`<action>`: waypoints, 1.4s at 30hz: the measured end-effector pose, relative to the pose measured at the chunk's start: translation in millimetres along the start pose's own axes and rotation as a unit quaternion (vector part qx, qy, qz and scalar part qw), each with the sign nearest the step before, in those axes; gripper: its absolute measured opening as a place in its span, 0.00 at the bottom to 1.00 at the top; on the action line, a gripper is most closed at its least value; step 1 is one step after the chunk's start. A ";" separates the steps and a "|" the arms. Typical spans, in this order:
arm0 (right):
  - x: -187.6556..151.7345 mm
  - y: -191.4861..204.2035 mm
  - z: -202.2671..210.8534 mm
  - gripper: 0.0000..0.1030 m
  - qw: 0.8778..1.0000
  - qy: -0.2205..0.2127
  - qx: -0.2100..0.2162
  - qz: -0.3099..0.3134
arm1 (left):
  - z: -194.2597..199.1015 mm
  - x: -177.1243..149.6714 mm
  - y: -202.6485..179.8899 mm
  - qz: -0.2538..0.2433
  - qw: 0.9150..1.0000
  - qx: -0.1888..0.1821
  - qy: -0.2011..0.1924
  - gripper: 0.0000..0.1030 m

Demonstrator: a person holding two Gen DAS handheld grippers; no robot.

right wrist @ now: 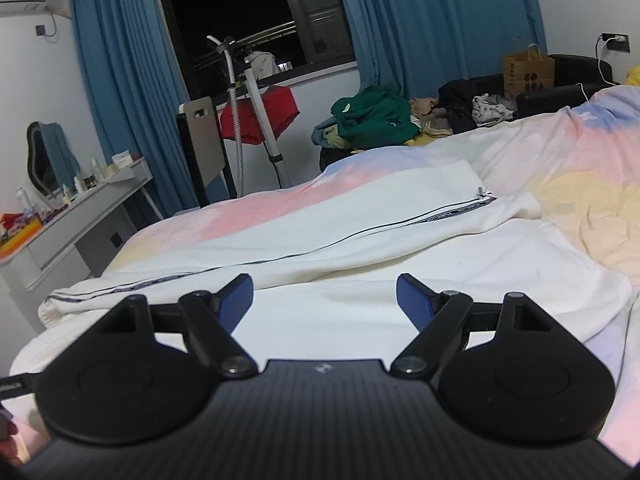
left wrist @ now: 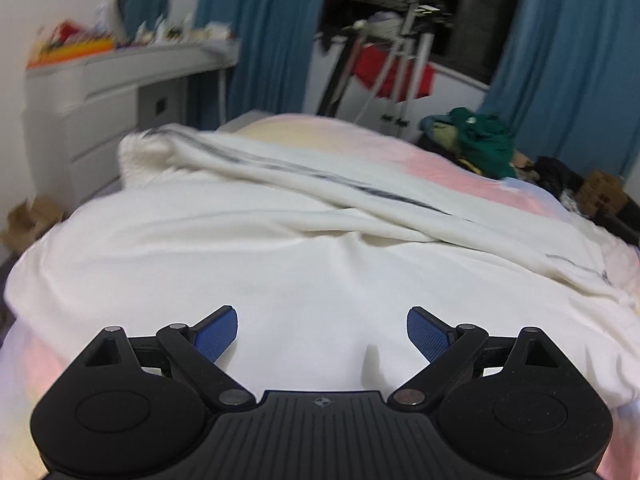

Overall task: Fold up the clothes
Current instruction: 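Open the right gripper and move both grippers over the folded sweatpants, then grasp the elastic waistband with the left gripper while the right gripper grasps the cuffs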

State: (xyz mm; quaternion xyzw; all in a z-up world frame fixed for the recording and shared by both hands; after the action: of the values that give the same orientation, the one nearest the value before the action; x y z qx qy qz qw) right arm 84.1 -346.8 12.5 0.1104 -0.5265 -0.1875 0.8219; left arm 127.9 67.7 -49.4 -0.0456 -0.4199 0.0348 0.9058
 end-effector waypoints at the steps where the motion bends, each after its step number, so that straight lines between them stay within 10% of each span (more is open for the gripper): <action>1: 0.1 -1.3 -0.5 0.78 1.000 -0.001 -0.001 -0.001 | 0.9 1.4 9.2 0.016 1.000 0.005 0.010 0.91; 10: -2.2 -7.8 -2.9 0.78 1.000 0.000 -0.013 -0.005 | 23.9 8.5 102.8 0.157 0.983 0.054 0.076 0.90; 21: 0.2 -37.2 -4.3 0.78 0.996 0.014 -0.033 -0.080 | 17.0 -26.6 181.8 0.359 0.919 0.056 0.149 0.90; 27: 2.9 -75.8 -5.6 0.78 0.985 0.017 -0.059 -0.162 | 2.2 -29.7 190.8 0.408 0.904 0.034 0.122 0.90; 42: -43.1 -246.2 -4.2 0.79 0.857 0.044 -0.143 -0.494 | 6.9 -12.2 188.4 0.476 0.872 -0.113 -0.006 0.84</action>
State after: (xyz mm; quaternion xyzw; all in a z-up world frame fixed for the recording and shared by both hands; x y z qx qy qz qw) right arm 24.4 -551.5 -118.0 0.2448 -0.3338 -0.6372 0.6501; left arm 110.1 254.0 -75.3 -0.3412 -0.3538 0.4142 0.7660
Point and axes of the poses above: each gripper's, at about its wrist camera, not at the fingertips, and z roughly against the way its jaws point, y to its left, x to its top, the point moved 7 cm from there along -z, roughly the way its jaws point, and after that the axes turned 6 degrees about -z, right-handed, at the moved point
